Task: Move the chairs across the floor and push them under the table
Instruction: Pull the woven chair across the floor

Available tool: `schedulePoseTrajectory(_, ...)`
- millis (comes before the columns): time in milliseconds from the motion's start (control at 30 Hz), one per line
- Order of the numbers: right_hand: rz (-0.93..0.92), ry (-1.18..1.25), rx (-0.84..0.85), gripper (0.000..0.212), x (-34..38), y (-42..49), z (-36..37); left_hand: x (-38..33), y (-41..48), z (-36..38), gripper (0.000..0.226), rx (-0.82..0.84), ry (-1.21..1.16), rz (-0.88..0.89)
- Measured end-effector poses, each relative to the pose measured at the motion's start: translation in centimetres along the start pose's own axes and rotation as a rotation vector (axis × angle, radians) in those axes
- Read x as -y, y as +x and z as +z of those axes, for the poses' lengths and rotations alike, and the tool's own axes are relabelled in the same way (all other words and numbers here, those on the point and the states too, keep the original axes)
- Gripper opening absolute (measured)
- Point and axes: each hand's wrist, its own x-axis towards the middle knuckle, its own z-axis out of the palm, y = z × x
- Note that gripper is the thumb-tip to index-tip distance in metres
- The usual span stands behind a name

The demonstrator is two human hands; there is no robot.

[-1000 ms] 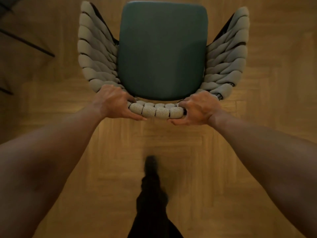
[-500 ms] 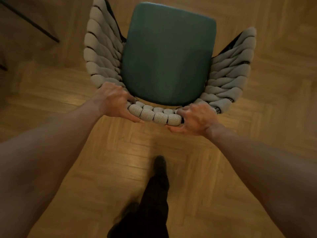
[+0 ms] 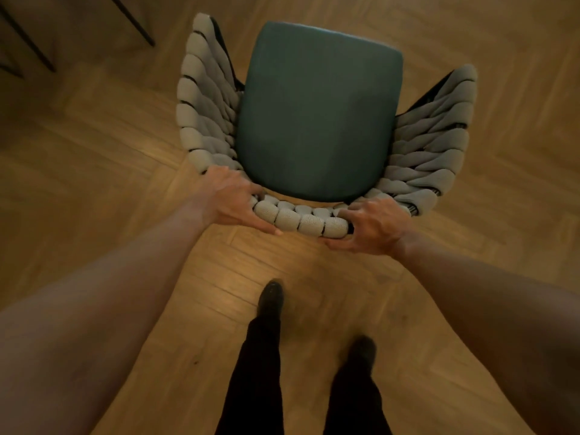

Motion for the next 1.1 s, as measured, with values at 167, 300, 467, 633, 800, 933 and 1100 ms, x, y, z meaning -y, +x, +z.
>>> schedulePoseTrajectory(167, -0.153, -0.096, 0.057, 0.092, -2.3, -1.2, 0.3, -5.6, -3.3, 1.5, 0.117, 0.003, -0.065, -0.199)
schedulePoseTrajectory(300, -0.265, -0.159, 0.047, 0.081, -3.7, -1.7, 0.0, -9.0, -4.5, 2.4, 0.114, 0.014, -0.125, -0.314)
schedulePoseTrajectory(467, -0.315, -0.190, 0.086, 0.077, -4.9, -1.0, -1.1, -9.8, -3.8, 2.1, 0.112, 0.009, -0.137, -0.373)
schedulePoseTrajectory(633, -0.315, -0.217, 0.141, 0.076, -5.4, 1.0, -2.5, -8.2, -2.3, 1.9, 0.109, -0.001, -0.172, -0.382)
schedulePoseTrajectory(800, -0.334, -0.283, 0.136, 0.069, -6.8, 6.7, -5.3, -4.4, 0.3, 0.6, 0.105, -0.026, -0.159, -0.404)
schedulePoseTrajectory(933, -0.344, -0.333, 0.128, 0.071, -7.8, 12.4, -8.0, 0.2, 3.4, -0.5, 0.104, -0.033, -0.151, -0.423)
schedulePoseTrajectory(1100, -0.321, -0.332, 0.132, 0.072, -8.9, 19.5, -10.9, 6.8, 7.5, -2.3, 0.102, -0.044, -0.176, -0.426)
